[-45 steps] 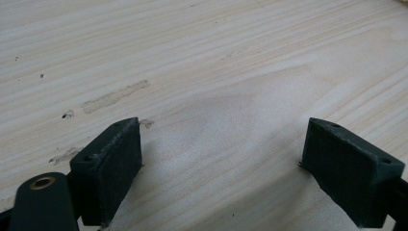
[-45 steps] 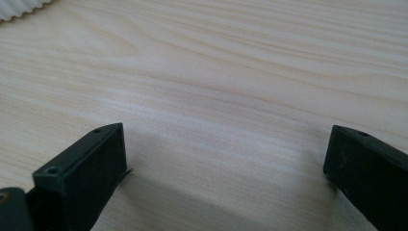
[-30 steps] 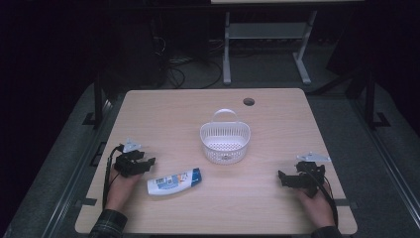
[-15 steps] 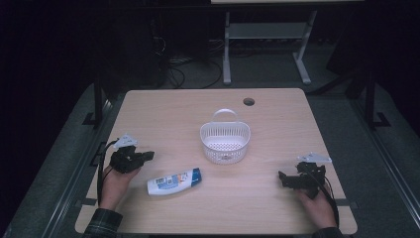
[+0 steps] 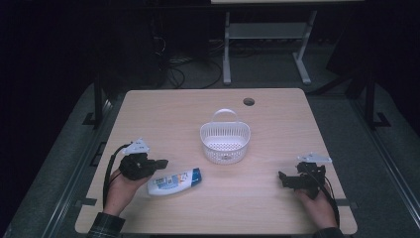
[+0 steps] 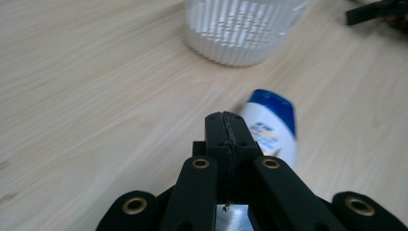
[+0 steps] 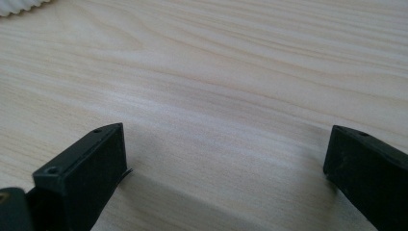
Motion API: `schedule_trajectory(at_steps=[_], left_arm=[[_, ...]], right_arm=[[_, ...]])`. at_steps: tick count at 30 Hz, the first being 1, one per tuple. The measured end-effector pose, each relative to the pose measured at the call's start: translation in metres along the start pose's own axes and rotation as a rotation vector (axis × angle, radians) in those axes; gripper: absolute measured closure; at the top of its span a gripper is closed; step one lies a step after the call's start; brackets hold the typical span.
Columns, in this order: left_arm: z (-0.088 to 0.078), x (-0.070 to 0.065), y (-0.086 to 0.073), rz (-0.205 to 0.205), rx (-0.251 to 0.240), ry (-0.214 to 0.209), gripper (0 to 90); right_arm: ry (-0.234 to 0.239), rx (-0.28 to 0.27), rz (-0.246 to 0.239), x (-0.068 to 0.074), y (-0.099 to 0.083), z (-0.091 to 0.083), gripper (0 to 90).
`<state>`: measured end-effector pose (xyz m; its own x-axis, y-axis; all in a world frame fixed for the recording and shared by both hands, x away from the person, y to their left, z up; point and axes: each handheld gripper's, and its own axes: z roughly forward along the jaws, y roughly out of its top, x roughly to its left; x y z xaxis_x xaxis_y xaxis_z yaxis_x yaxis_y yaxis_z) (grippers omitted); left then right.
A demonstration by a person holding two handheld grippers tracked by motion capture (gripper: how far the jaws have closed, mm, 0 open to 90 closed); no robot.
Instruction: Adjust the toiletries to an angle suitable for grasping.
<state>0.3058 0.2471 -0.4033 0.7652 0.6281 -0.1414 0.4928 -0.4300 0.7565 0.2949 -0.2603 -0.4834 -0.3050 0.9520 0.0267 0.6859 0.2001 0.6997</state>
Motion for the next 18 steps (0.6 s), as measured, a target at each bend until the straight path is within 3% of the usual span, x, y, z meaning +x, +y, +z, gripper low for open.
schedule_trajectory(at_steps=[6,12,18], left_arm=[[0.014,-0.018,0.006,0.035,0.022,-0.058,89.9],[0.023,-0.031,0.011,0.078,0.042,-0.087,89.9],[0.031,-0.041,0.013,0.090,0.047,-0.115,89.9]], right_arm=[[0.002,0.001,-0.002,0.000,0.000,0.000,0.7],[0.006,-0.001,-0.005,-0.001,0.000,0.000,0.7],[0.006,0.000,-0.006,-0.001,0.000,0.000,0.7]])
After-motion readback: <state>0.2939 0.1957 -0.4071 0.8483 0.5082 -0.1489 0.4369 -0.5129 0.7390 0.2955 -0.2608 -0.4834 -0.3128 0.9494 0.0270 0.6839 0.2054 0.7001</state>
